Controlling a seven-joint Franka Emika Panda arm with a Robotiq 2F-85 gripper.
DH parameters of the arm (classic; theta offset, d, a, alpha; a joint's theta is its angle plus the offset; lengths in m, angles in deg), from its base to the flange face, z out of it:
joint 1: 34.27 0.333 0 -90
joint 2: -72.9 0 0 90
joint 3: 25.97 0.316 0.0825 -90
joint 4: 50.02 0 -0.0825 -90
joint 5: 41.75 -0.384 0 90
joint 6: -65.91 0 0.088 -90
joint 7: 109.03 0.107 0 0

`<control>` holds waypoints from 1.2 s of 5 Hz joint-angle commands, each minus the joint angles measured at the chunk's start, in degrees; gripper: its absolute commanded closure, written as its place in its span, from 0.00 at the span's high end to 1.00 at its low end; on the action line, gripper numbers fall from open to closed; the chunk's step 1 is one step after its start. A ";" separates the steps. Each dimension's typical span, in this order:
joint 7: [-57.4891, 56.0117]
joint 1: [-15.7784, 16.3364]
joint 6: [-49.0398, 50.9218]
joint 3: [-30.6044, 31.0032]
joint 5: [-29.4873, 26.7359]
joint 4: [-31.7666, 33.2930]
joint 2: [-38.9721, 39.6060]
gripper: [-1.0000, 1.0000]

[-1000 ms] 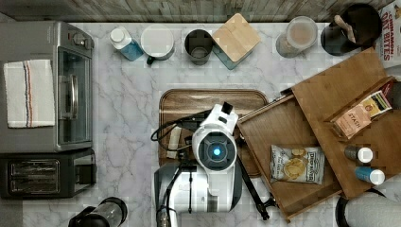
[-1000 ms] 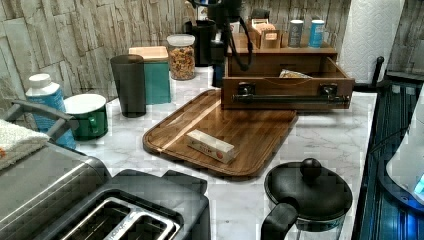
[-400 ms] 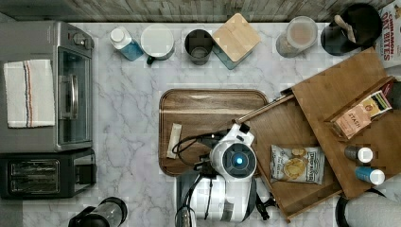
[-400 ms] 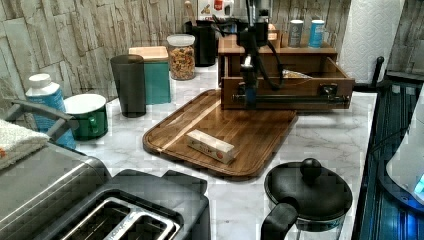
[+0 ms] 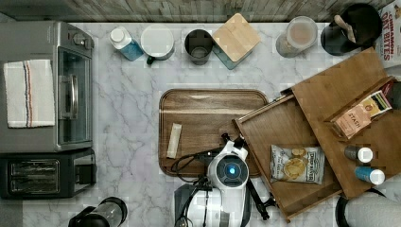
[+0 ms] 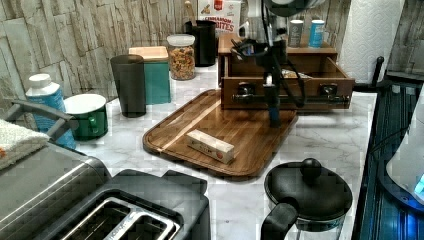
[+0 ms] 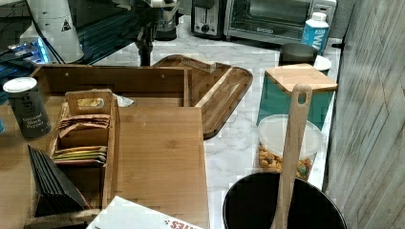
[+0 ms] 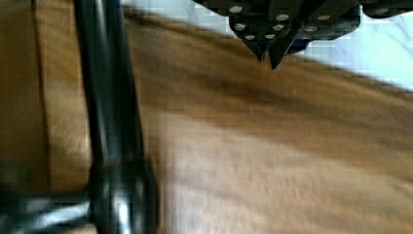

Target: Close the drawer.

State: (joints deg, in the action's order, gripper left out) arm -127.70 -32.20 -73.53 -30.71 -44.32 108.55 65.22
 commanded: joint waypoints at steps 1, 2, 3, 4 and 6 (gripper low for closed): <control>-14.29 -7.59 -0.41 -4.68 7.51 -2.24 -5.95 0.00; -22.31 -7.76 0.07 -7.27 3.58 -4.64 -5.94 0.00; -25.82 -7.22 -0.51 -9.21 0.42 -6.83 -5.77 0.00; -34.29 -6.26 -4.65 -11.97 -4.76 -10.16 -0.49 0.00; -24.64 -8.80 -9.48 -12.01 6.24 -13.53 3.54 0.00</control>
State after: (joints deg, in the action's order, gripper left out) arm -157.86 -38.00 -75.01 -43.76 -41.08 102.06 66.91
